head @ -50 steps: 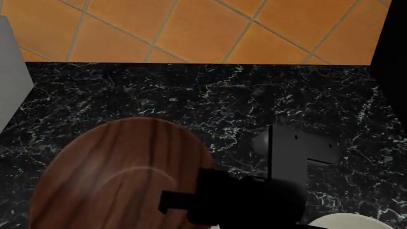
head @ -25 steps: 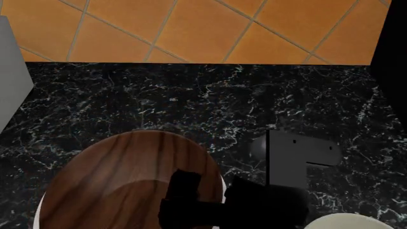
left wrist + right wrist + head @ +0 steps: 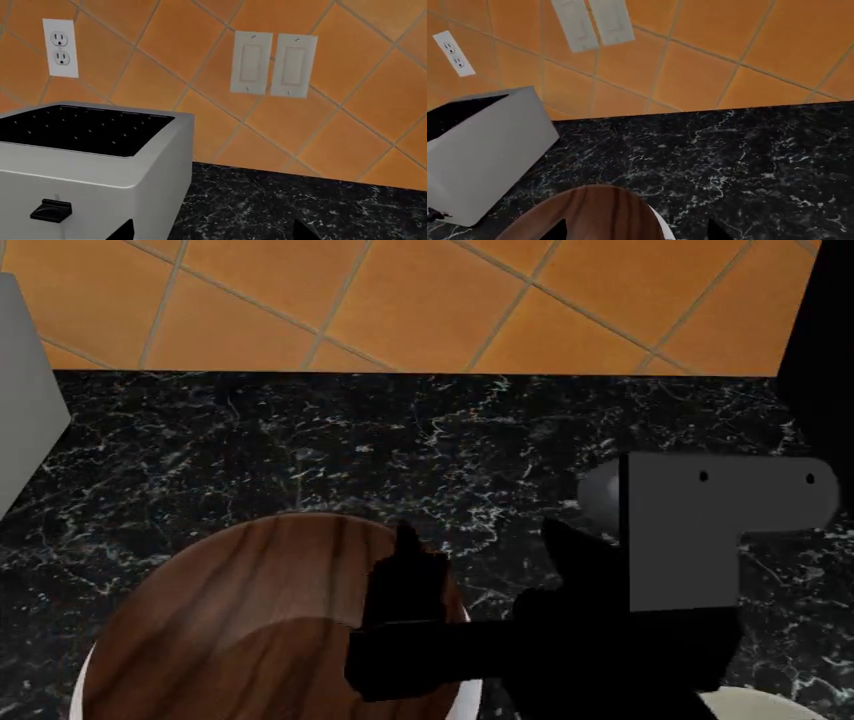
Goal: Stack the bowls from largest to smallest.
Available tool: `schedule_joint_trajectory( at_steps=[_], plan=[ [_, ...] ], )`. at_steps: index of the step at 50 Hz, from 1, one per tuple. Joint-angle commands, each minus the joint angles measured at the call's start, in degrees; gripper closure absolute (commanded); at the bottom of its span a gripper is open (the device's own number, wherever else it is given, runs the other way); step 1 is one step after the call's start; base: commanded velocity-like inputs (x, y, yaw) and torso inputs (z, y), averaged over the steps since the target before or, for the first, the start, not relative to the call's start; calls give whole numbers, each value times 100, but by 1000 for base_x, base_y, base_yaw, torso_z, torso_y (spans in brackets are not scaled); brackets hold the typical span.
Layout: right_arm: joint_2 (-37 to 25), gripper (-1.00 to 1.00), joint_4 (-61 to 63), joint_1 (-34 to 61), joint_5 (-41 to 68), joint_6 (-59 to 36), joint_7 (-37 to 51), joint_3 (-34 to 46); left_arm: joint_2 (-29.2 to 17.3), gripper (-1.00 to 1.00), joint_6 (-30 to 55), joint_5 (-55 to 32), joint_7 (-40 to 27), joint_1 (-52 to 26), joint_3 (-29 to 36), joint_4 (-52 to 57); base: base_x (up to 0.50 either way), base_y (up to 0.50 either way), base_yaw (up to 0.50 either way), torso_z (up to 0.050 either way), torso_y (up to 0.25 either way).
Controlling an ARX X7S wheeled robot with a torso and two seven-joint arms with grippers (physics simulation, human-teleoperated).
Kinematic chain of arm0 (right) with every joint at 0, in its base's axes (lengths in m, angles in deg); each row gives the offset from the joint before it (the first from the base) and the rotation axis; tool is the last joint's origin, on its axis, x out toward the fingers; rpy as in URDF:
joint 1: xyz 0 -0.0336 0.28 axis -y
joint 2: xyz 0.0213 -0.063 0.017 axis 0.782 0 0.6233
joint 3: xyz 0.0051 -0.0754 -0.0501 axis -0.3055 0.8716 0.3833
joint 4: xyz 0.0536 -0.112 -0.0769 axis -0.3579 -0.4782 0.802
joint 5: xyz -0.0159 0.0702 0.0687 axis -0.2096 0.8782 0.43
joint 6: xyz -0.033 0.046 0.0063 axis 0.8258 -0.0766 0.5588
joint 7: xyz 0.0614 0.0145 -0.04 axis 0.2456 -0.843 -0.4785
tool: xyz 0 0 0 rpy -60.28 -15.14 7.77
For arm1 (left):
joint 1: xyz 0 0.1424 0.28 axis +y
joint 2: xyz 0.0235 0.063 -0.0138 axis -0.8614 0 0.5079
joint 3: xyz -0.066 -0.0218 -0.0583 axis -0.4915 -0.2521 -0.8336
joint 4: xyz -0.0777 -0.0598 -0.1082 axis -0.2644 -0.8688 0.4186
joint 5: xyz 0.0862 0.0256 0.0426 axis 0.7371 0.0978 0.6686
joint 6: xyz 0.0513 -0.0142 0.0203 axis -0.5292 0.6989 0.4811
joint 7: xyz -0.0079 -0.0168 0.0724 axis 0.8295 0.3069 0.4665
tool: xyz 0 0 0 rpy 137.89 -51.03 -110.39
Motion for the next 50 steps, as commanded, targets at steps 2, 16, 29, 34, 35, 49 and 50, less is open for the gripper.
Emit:
schedule_joint_trajectory(
  at_steps=[2, 16, 29, 34, 35, 49, 50],
  plan=[
    [-1447, -100, 1018, 76, 1391, 494, 588, -596, 65, -100, -164, 0, 61, 40, -51, 7, 0, 0, 0, 0, 0],
    [-2808, -100, 551, -1290, 2120, -74, 228, -3047, 43, -100, -258, 271, 268, 207, -13, -12, 0, 0, 0, 0, 0],
    [-3257, -100, -1, -2583, 2636, -1078, 231, -4978, -214, -100, -368, 61, 173, 263, -307, -136, 0, 0, 0, 0, 0],
    [-3050, -100, -155, -3042, 2719, -1641, 152, -5610, -249, -100, -390, 83, 207, 310, -319, -121, 0, 0, 0, 0, 0],
    [-3006, -100, -100, -3230, 2584, -1685, -51, -5758, -259, -100, -394, 50, 189, 309, -323, -126, 0, 0, 0, 0, 0],
    [-2589, -100, 157, -4133, 1661, -1663, -1354, -5906, -212, -100, -536, 226, 164, 332, -334, -85, 0, 0, 0, 0, 0],
    [-2593, -100, 219, -4238, 1559, -1673, -1487, -5925, -250, -100, -511, 107, 129, 319, -313, -127, 0, 0, 0, 0, 0]
  ],
)
